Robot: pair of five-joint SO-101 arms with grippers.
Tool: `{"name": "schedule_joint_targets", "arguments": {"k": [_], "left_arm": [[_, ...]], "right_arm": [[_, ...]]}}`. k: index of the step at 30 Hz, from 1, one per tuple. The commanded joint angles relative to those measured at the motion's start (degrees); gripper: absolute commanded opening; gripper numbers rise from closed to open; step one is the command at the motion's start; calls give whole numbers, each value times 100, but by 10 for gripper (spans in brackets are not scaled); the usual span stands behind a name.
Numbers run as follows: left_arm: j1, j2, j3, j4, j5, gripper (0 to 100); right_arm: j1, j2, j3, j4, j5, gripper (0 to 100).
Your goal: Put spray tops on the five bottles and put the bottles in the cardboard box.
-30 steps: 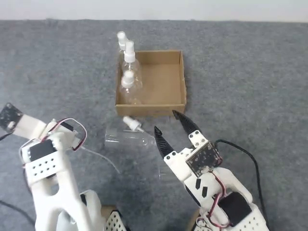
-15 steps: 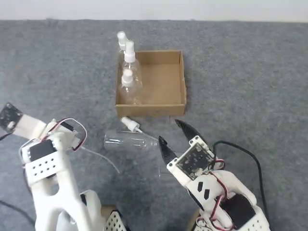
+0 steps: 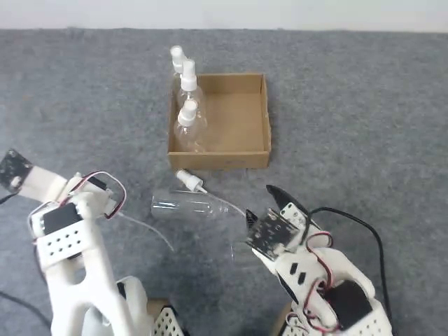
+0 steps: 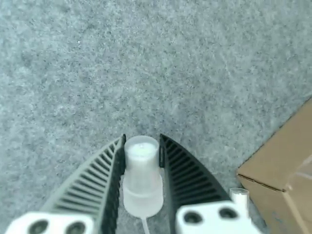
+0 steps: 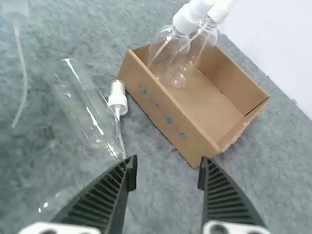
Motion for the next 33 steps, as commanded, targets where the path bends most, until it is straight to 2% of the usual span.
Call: {"name": "schedule_joint_targets", "arguments": {"k": [1, 11, 16, 20, 23, 27, 30, 33], "left_arm": [[-26, -211, -75, -149, -44, 13], [-26, -211, -75, -149, -44, 13], [-26, -211, -66, -149, -44, 13], [-26, -211, -66, -158, -44, 13], [-26, -211, -66, -158, -44, 13], [-26, -211, -66, -158, -44, 13], [-26, -211, -66, -158, -44, 13], [-26, -211, -66, -158, -44, 13]], "right_arm": [[92, 963, -738, 22, 141, 162], [110, 3574, -1873, 75, 167, 166], [84, 4418, -2382, 892, 176, 172], [84, 4822, -2760, 1587, 237, 273], [-84, 4989, -2769, 1921, 677, 345], [-593, 5121, -2716, 2316, 905, 334], [-910, 5262, -2479, 2158, 941, 330], [-1015, 5481, -2031, 1560, 941, 331]]}}
